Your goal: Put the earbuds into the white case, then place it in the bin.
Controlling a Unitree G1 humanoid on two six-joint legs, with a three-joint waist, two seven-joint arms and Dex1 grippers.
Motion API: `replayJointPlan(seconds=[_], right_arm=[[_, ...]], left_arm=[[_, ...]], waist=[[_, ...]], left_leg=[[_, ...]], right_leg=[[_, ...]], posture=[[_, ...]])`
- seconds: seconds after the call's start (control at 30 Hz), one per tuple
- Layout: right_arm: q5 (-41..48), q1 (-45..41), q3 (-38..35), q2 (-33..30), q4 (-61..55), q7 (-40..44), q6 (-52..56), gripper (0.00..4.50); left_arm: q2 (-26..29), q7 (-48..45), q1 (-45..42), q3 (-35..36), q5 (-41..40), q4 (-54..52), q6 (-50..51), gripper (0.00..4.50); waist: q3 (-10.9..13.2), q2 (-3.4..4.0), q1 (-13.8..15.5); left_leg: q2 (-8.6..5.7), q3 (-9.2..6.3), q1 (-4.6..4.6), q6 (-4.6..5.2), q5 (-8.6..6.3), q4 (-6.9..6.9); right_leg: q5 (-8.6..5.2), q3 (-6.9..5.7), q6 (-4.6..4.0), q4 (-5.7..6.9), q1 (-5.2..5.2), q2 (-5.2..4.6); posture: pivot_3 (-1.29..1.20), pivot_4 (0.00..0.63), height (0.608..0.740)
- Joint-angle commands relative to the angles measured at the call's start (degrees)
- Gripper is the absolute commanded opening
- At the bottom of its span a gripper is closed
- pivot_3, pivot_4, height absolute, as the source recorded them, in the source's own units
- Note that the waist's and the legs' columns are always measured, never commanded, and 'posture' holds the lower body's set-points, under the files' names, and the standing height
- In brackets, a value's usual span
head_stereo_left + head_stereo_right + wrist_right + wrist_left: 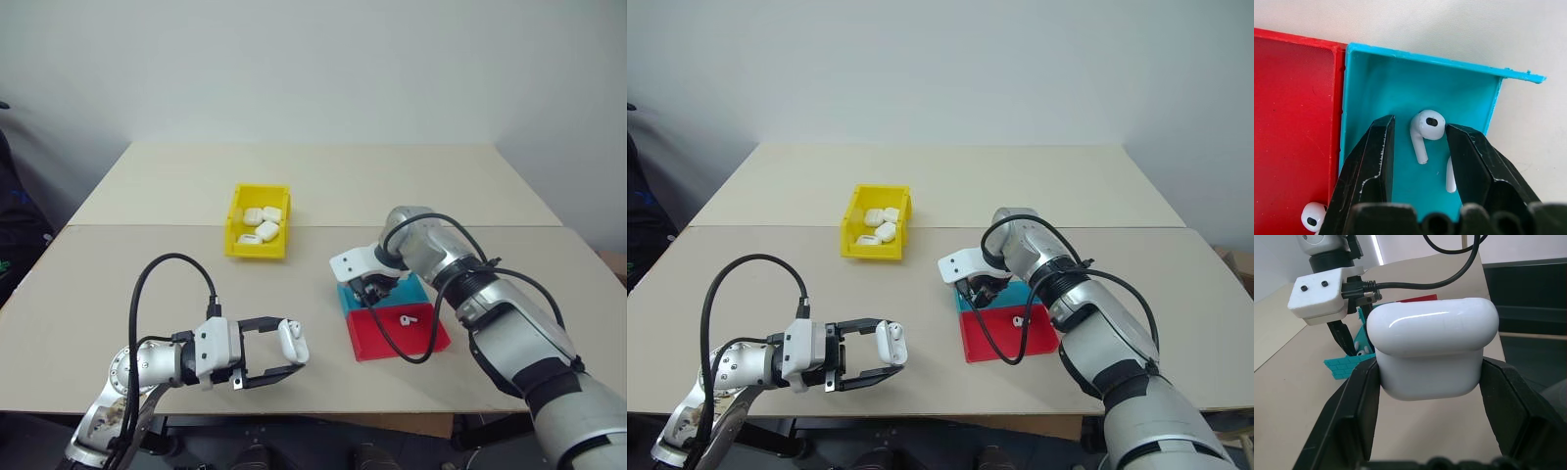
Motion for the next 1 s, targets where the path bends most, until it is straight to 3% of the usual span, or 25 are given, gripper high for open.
replayJointPlan(seconds=[0.03, 0.1, 0.47, 0.6, 1.0], right_arm=[[-0.4, 0.6, -0.9, -0.8, -1.5, 0.1, -0.9, 2.03], [-0.4, 0.8, -1.0, -0.9, -1.8, 0.0, -1.2, 1.53], [-0.8, 1.5, -1.2, -1.1, -2.5, -0.2, -1.7, 1.53], [-0.6, 1.9, -1.4, -1.5, -3.5, 0.3, -2.1, 0.68], [2.6, 2.9, -5.7, -3.2, -11.0, 1.0, 1.4, 0.68]], left_arm=[[0.0, 0.0, -1.0, -0.1, -0.2, -0.6, -1.3, 2.77], [0.0, -0.1, -1.0, -0.2, -0.1, -0.5, -1.4, 2.77], [0.0, 0.0, -0.9, -0.3, -0.2, -0.7, -1.5, 2.77], [0.0, 0.0, -0.8, -0.2, -0.3, -0.8, -1.4, 2.77], [0.2, 0.3, -1.5, 0.9, -2.1, -1.6, 0.0, 2.77]], waist=[[0.0, 0.00, 0.0], [0.0, 0.00, 0.0], [0.0, 0.00, 0.0], [0.0, 0.00, 0.0], [0.0, 0.00, 0.0]], left_leg=[[0.00, 0.00, 0.00, 0.00, 0.00, 0.00], [0.00, 0.00, 0.00, 0.00, 0.00, 0.00], [0.00, 0.00, 0.01, 0.00, 0.00, 0.00], [0.00, 0.00, 0.01, 0.00, 0.00, 0.00], [0.00, 0.00, 0.00, 0.00, 0.00, 0.00]], right_leg=[[0.00, 0.00, 0.00, 0.00, 0.00, 0.00], [0.00, 0.00, 0.00, 0.00, 0.01, 0.00], [0.00, 0.00, 0.00, 0.00, 0.02, 0.00], [0.00, 0.00, 0.00, 0.00, 0.02, 0.00], [0.00, 0.00, 0.00, 0.00, 0.01, 0.00]], posture=[[0.00, 0.150, 0.740], [0.00, 0.150, 0.740], [0.00, 0.150, 0.740], [0.00, 0.150, 0.740], [0.00, 0.150, 0.740]])
